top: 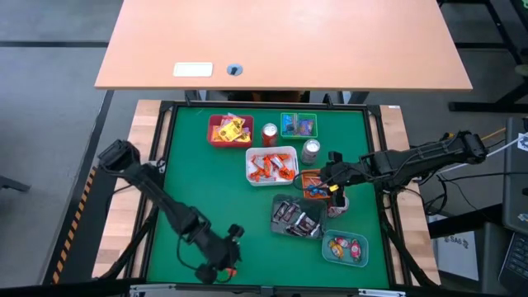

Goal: Sort candy
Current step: Put the orange candy into the white bin, then return to Home Position

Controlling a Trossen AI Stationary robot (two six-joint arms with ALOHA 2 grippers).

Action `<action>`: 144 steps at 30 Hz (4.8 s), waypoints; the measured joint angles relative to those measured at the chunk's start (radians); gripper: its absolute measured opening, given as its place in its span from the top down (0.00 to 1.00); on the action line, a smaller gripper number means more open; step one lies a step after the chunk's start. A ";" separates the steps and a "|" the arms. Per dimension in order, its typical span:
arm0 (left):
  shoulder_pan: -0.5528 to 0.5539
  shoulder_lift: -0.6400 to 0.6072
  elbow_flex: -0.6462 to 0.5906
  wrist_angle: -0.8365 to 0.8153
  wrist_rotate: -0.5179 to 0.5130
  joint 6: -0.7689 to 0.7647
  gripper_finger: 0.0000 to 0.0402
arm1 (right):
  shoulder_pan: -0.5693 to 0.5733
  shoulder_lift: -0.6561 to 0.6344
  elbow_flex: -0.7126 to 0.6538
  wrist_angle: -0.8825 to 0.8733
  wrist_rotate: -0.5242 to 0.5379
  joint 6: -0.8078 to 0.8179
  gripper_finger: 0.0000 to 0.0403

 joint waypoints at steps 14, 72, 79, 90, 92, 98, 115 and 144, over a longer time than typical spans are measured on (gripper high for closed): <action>-0.118 0.042 0.000 -0.162 -0.100 0.022 0.70 | 0.000 0.000 0.000 0.000 -0.045 0.001 0.46; 0.061 0.174 -0.001 0.002 -0.130 0.130 0.95 | 0.000 0.000 0.000 0.003 -0.045 -0.001 0.46; 0.160 0.073 -0.001 0.041 -0.138 0.175 0.95 | 0.000 0.000 0.000 0.010 -0.045 -0.001 0.46; 0.435 -0.015 -0.001 0.064 -0.391 0.207 0.94 | 0.000 0.000 0.000 0.120 -0.043 -0.003 0.46; 0.491 -0.015 -0.001 0.064 -0.404 0.206 0.94 | 0.000 0.000 0.000 0.128 -0.043 -0.009 0.46; 0.614 -0.015 -0.001 0.065 -0.407 0.197 0.94 | 0.000 0.000 0.000 0.143 -0.042 -0.009 0.46; 0.675 -0.015 -0.001 0.101 -0.404 0.169 0.80 | 0.000 0.000 0.000 0.302 -0.041 -0.008 0.46; 0.654 -0.703 0.000 -0.219 -0.281 0.330 0.72 | 0.000 -0.001 0.467 0.173 0.033 -0.098 0.49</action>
